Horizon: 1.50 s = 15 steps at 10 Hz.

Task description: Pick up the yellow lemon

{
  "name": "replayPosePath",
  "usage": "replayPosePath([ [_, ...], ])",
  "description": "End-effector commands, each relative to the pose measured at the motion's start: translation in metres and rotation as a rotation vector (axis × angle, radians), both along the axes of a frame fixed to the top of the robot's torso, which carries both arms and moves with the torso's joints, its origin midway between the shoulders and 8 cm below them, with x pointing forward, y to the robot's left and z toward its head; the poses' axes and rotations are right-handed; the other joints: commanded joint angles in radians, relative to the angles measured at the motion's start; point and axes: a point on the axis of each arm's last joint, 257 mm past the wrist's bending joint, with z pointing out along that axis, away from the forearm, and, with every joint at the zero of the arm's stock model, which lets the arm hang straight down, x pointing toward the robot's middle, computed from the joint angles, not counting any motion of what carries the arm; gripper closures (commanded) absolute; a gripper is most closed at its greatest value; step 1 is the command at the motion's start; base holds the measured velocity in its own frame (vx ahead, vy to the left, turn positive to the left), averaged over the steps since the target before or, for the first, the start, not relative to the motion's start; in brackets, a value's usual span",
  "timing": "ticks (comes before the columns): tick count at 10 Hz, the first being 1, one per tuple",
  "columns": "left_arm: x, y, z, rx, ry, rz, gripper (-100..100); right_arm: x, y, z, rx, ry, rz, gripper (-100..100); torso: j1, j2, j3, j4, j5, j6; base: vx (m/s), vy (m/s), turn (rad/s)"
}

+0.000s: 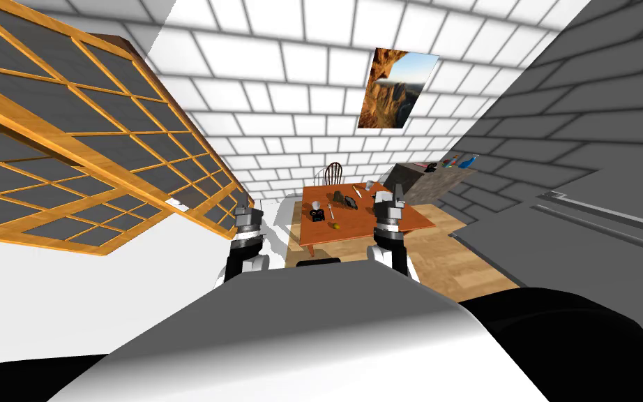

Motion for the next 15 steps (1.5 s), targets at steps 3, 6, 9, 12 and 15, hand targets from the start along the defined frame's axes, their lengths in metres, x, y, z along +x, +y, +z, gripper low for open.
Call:
replayPosePath([
  [3, 0.000, 0.000, 0.000, 0.000, 0.000, 0.000, 0, 0.014, 0.018, -0.012, -0.126, 0.068, 0.026, -100, 0.005, 0.006, 0.003, 0.001, 0.001, 0.000, -0.084, 0.072, 0.132],
  [6, 0.000, 0.000, 0.000, 0.000, 0.000, 0.000, 0, 0.030, 0.035, -0.033, -0.256, 0.149, 0.032, -100, 0.007, 0.006, 0.003, 0.001, 0.002, 0.000, -0.087, 0.110, 0.174],
  [9, 0.000, 0.000, 0.000, 0.000, 0.000, 0.000, 0, 0.046, 0.049, -0.066, -0.416, 0.253, 0.026, -100, 0.006, 0.008, 0.005, 0.002, 0.001, 0.000, -0.110, 0.105, 0.231],
  [12, 0.000, 0.000, 0.000, 0.000, 0.000, 0.000, 0, 0.061, 0.059, -0.114, -0.599, 0.374, 0.016, -100, 0.009, 0.006, 0.004, 0.001, 0.002, 0.000, -0.084, 0.140, 0.253],
  [15, 0.000, 0.000, 0.000, 0.000, 0.000, 0.000, 0, 0.067, 0.062, -0.153, -0.747, 0.463, 0.005, -100, 0.003, 0.005, 0.003, 0.001, 0.001, 0.001, -0.051, 0.074, 0.170],
])
